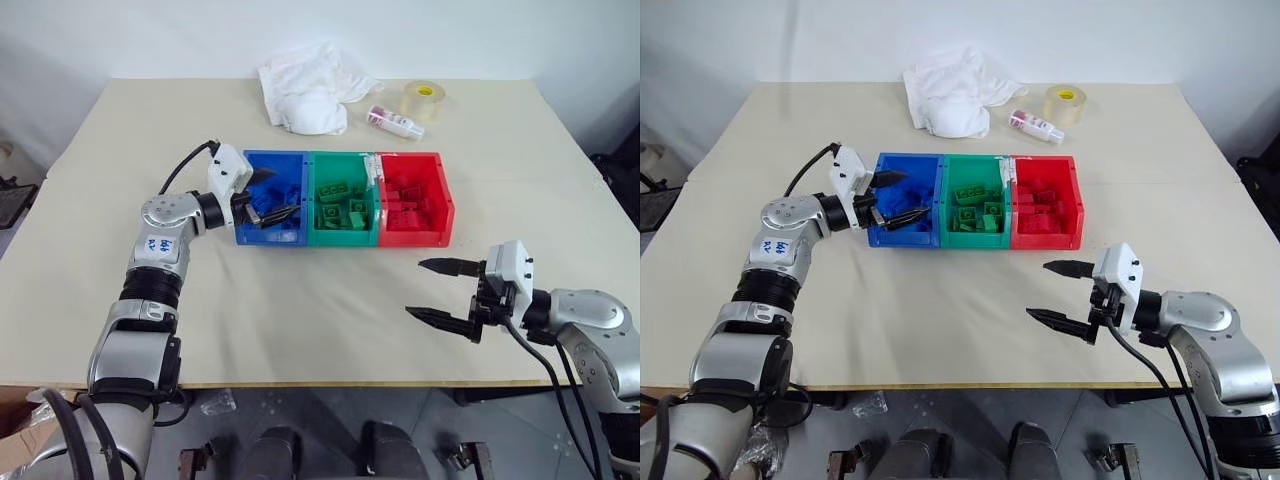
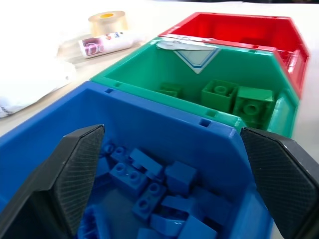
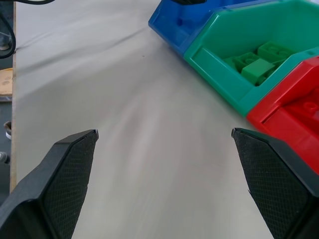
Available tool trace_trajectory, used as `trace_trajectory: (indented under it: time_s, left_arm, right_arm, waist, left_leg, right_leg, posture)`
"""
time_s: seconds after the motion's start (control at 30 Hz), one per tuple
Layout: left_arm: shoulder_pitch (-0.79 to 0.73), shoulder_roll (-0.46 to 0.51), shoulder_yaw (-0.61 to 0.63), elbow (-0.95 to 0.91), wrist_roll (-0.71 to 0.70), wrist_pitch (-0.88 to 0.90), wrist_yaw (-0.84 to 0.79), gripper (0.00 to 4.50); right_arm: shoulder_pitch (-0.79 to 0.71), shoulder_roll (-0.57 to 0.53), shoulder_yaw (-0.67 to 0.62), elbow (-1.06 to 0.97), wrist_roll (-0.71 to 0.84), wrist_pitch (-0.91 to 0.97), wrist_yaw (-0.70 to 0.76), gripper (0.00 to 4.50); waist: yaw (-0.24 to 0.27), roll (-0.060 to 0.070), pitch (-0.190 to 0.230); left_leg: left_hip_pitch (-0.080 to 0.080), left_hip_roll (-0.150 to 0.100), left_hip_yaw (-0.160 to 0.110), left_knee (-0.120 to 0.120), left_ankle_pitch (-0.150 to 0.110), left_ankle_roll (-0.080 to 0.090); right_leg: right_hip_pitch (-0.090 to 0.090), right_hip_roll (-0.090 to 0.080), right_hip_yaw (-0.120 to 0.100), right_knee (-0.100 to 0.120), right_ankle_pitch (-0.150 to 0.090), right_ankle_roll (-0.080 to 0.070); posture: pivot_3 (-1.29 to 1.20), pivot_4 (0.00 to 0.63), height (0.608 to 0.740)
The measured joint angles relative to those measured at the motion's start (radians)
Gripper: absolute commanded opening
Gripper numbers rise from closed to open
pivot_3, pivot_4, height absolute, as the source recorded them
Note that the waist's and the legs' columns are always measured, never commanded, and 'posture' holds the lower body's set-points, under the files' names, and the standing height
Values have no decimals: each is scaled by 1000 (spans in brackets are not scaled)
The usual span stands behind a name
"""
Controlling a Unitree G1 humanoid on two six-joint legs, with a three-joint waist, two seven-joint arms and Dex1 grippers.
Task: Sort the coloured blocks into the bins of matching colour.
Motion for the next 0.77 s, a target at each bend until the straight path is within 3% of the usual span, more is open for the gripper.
trace_trajectory:
  time_s: [0.17,0.43,0.6,0.77]
  left_arm:
    - [99,87,48,-143,-72,-6,-113,4494]
    - [555,293,174,-477,-179,163,-194,4494]
    - [741,312,279,-571,-240,174,-203,4494]
    - [772,308,300,-622,-253,178,-155,4494]
  right_arm:
    - [2,-15,-7,1,4,0,12,4500]
    - [-41,-80,-27,136,-4,-19,119,4500]
    - [-112,-101,-18,293,-46,-67,187,4500]
    - [-166,-101,4,374,-75,-94,216,4500]
  waist:
    - [-10,0,0]
    - [-20,1,0]
    - [-6,1,0]
    - [-1,1,0]
  left_leg:
    - [0,3,0,-1,0,0]
    - [1,4,-2,-1,0,0]
    - [1,4,-3,-1,0,0]
    - [1,4,-2,-1,0,0]
  right_leg:
    - [0,0,0,0,0,0]
    - [1,-1,2,-1,0,0]
    - [2,-1,2,-6,0,0]
    - [2,-1,2,-5,0,0]
  posture:
    - [0,150,740]
    - [0,150,740]
    - [0,150,740]
    - [0,150,740]
